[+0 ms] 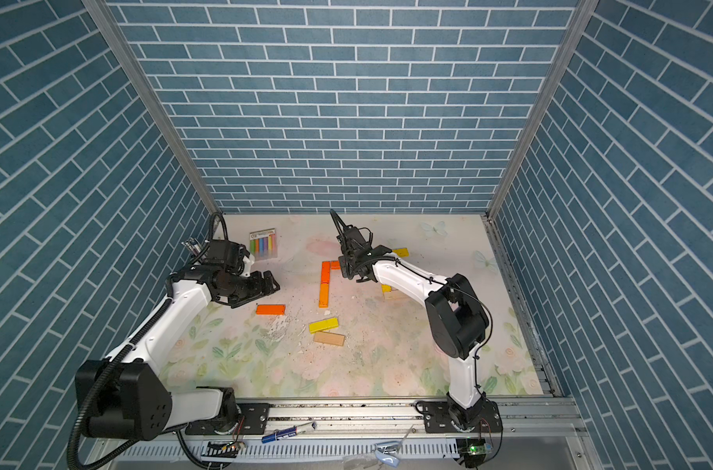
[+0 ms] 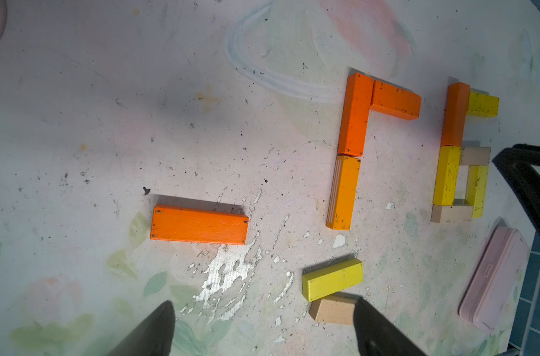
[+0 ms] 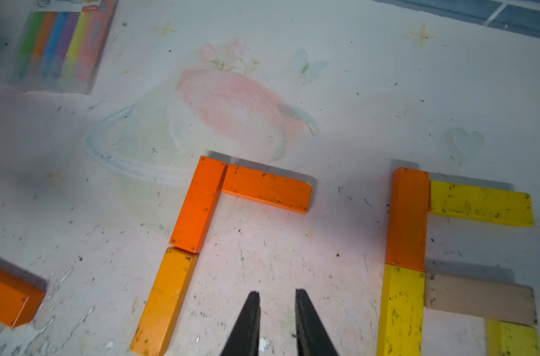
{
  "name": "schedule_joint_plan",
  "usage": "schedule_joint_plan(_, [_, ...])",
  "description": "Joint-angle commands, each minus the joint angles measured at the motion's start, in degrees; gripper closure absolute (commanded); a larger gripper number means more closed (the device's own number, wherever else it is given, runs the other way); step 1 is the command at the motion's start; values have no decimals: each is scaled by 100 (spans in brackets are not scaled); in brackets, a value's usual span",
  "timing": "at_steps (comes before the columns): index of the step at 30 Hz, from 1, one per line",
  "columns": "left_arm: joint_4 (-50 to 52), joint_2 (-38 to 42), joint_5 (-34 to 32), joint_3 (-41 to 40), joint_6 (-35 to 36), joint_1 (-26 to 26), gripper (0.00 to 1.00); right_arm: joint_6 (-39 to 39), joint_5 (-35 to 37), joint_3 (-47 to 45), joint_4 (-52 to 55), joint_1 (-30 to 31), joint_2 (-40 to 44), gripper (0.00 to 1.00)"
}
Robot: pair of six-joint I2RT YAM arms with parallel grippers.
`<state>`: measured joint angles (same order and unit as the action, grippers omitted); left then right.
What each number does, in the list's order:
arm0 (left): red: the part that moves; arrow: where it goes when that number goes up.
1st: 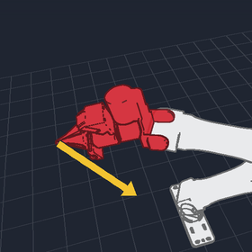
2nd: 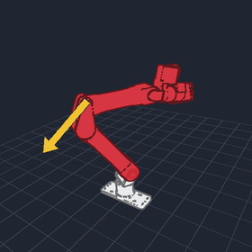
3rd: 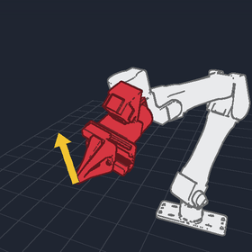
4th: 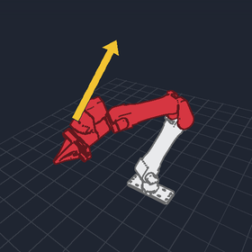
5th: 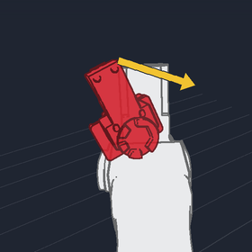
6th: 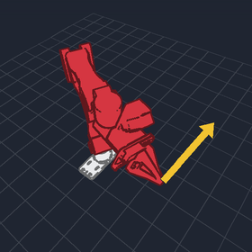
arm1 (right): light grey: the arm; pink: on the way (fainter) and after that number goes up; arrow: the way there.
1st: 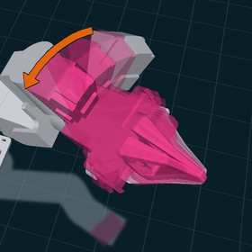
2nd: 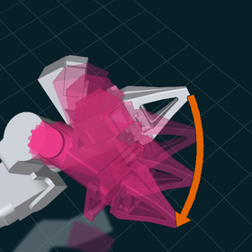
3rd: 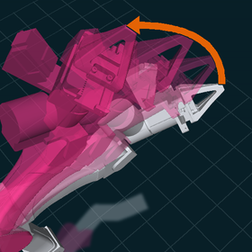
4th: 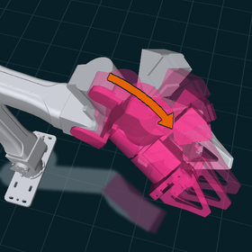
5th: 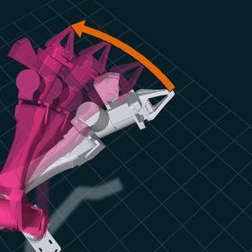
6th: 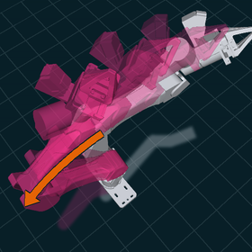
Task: Assemble the number 6 with building blocks
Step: Adjust the building block at the center of the board.
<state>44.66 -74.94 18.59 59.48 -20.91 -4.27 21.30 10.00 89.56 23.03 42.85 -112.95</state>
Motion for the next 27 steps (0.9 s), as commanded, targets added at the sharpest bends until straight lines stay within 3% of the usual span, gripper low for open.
schedule_joint_plan(1, [38, -32, -93, -68, 52, -56, 9, 497, 225, 420, 738, -255, -389, 77])
schedule_joint_plan(11, [16, -122, -58, -60, 52, -109, 9, 433, -230, 1127, 1135, -628, -1080, 77])
schedule_joint_plan(27, [25, -141, -78, -60, 69, -170, 9, 445, -180, 2084, 1557, -644, -1945, 77])
